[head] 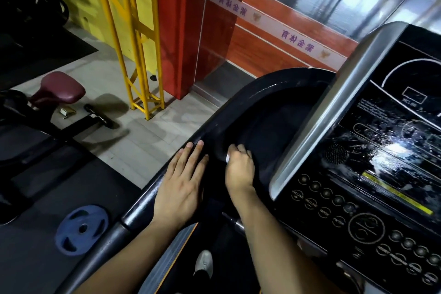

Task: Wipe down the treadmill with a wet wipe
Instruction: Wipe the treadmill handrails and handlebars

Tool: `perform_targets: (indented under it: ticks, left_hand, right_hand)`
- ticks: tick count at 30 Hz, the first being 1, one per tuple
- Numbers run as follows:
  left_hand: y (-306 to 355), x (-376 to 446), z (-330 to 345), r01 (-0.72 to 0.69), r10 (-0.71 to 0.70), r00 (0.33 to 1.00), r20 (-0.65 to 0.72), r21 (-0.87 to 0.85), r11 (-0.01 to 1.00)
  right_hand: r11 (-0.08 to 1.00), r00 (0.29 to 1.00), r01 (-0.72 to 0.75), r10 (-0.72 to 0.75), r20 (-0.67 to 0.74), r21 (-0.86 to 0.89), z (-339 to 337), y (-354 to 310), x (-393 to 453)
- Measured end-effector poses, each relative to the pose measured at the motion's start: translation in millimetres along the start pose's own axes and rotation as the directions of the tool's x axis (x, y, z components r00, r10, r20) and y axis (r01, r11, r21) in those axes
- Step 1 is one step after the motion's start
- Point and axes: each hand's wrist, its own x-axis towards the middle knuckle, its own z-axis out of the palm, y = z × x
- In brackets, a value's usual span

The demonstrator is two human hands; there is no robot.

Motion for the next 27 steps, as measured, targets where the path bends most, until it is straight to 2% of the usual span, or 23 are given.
perform_targets:
  ticks: [3,6,8,10,13,15,20,22,24,27]
  left_hand:
    - [0.1,-0.5,-0.7,0.002,-0.002,1.0,-0.003,-0.006,1.0]
    - [0.9,-0.1,-2.6,-0.001,0.001,1.0,-0.005,-0.024,1.0]
    - [1.4,0.5,-2.9,0.002,-0.002,1.0,-0.003,-0.029,1.0]
    - [1.1,1.3,-2.9,0.002,-0.002,1.0,0.007,-0.024,1.0]
    - [1.0,0.1,-2.8,0.003,-0.003,1.0,0.013,-0.036,0.999]
    - [1.5,-0.3,-3.9,0.002,-0.002,1.0,0.003,-0.069,0.998]
    - [-1.3,0.9,-13.1,0.04,-0.051,0.998,-0.031,-0.291,0.956]
    - [-4.1,-0.2,-22.1,0.075,-0.078,0.997,0.01,-0.414,0.907]
    - [-13.3,-8.4,-30.0,0.175,-0.155,0.984,0.082,-0.502,0.847]
    - [-32.8,-42.0,-34.4,0.263,-0.245,0.965,0.098,-0.408,0.874]
  right_hand:
    - [0.985,0.985,0.102,-0.08,0.155,-0.141,-9.7,6.7,2.4]
    - [0.921,0.98,0.176,-0.131,0.15,-0.348,-37.7,10.4,42.2]
    - [0.887,0.988,0.152,-0.12,0.101,-0.435,-60.8,10.1,76.4]
    - [0.899,0.998,0.033,-0.004,0.067,-0.438,-80.6,11.6,104.9]
    - [0.924,0.986,-0.144,0.165,0.029,-0.353,-85.4,16.3,110.4]
    - [0.944,0.972,-0.195,0.222,0.074,-0.267,-70.1,15.4,83.4]
    - [0.979,0.947,-0.173,0.196,0.252,-0.112,-21.2,-7.6,-3.3]
    - [0.976,0.927,-0.211,0.217,0.306,-0.052,-22.1,-4.7,-9.4]
    - [0.966,0.912,-0.253,0.221,0.345,0.05,-32.0,0.5,-13.6]
    - [0.937,0.946,-0.227,0.149,0.287,0.264,-46.6,-3.4,-39.4]
